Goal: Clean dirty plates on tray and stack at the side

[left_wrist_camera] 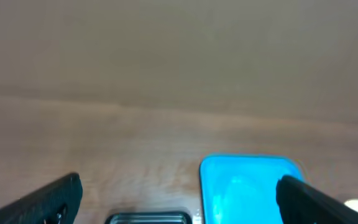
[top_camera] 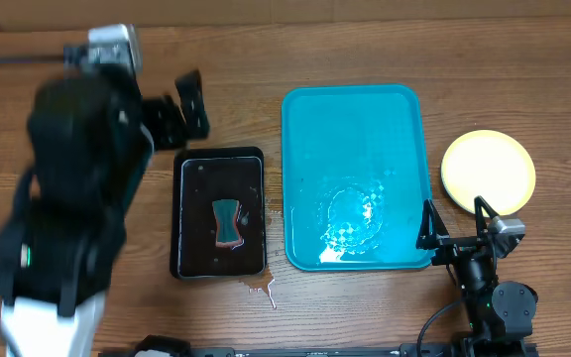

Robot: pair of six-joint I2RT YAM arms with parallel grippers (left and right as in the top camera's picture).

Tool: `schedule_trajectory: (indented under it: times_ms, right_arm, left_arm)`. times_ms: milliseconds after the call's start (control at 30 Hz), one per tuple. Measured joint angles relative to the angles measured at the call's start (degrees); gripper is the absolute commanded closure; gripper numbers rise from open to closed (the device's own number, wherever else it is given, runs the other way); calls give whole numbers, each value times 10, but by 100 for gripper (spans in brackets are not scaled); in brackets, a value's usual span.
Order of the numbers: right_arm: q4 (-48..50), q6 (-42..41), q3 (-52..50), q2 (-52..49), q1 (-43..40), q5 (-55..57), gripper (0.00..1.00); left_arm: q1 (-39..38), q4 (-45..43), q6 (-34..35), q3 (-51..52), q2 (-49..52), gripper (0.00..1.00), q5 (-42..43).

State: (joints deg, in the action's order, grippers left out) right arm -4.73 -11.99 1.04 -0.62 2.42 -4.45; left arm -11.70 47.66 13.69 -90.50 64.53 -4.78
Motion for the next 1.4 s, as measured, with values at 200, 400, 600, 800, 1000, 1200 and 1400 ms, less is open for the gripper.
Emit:
schedule_trajectory:
  times_ms: [200,400,600,800,1000,1200,1400]
  right_arm:
    - [0,0,0,0,0,0,0]
    - [0,0,0,0,0,0,0]
    - [0,0,0,0,0,0,0]
    - [0,0,0,0,0,0,0]
    - [1,0,0,0,0,0,0]
    - [0,0,0,0,0,0,0]
    - [0,0,0,0,0,0,0]
  left_arm:
    - [20,-124,3,222,-163,0,-9]
    - [66,-231,31,437,-307,0,-4]
    - [99,-286,51,593,-474,0,11]
    - [118,-301,74,707,-599,0,15]
    - [118,-352,75,790,-636,0,17]
    - [117,-457,81,877,-637,0,22]
    - [113,-433,87,900,-637,1,25]
